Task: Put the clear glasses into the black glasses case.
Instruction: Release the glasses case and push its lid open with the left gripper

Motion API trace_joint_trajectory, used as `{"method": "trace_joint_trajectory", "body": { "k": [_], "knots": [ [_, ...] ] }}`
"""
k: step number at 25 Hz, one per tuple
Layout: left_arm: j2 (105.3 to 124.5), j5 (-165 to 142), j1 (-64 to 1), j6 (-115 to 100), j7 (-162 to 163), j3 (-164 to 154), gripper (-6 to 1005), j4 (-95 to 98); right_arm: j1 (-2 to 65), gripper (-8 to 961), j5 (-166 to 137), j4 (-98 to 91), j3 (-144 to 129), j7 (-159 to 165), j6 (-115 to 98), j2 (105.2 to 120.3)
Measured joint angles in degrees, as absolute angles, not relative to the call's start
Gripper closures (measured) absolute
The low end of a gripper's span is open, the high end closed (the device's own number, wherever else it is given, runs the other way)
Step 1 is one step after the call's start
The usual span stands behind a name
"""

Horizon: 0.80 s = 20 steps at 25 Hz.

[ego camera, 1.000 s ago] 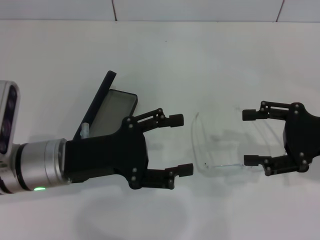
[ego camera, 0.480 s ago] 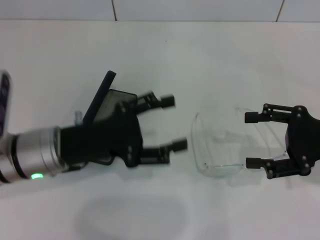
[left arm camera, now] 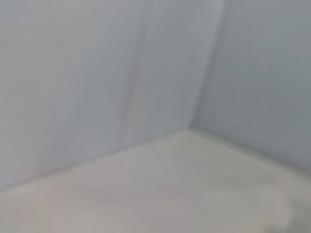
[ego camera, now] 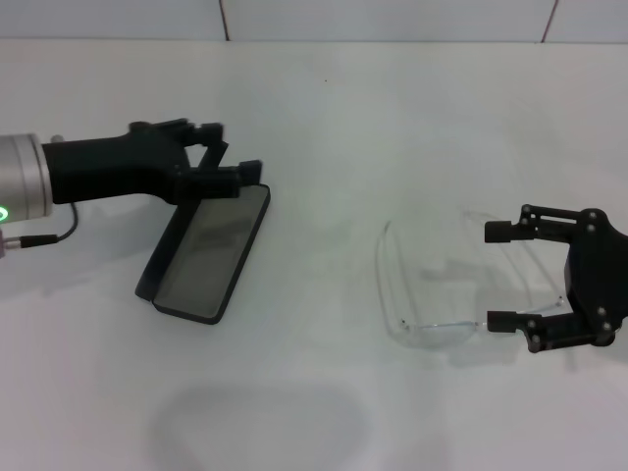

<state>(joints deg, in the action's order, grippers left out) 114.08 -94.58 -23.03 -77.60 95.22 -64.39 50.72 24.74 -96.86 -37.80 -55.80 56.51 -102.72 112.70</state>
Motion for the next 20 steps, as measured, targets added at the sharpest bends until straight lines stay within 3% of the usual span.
{"method": "trace_joint_trajectory", "body": {
  "k": [7,20],
  "knots": [
    [119.54,-110.6,-19.5,-74.8,102.0,-57.6,152,62.0,24.5,112,-96.9,-37.8,-55.8,56.0,-102.4,112.67],
    [119.67,-115.8,-19.5,-71.4,104.6,-59.0,167,58.4,24.5,112,-97.1,-37.6,-55.8,54.2,-101.8,112.99]
  ]
}}
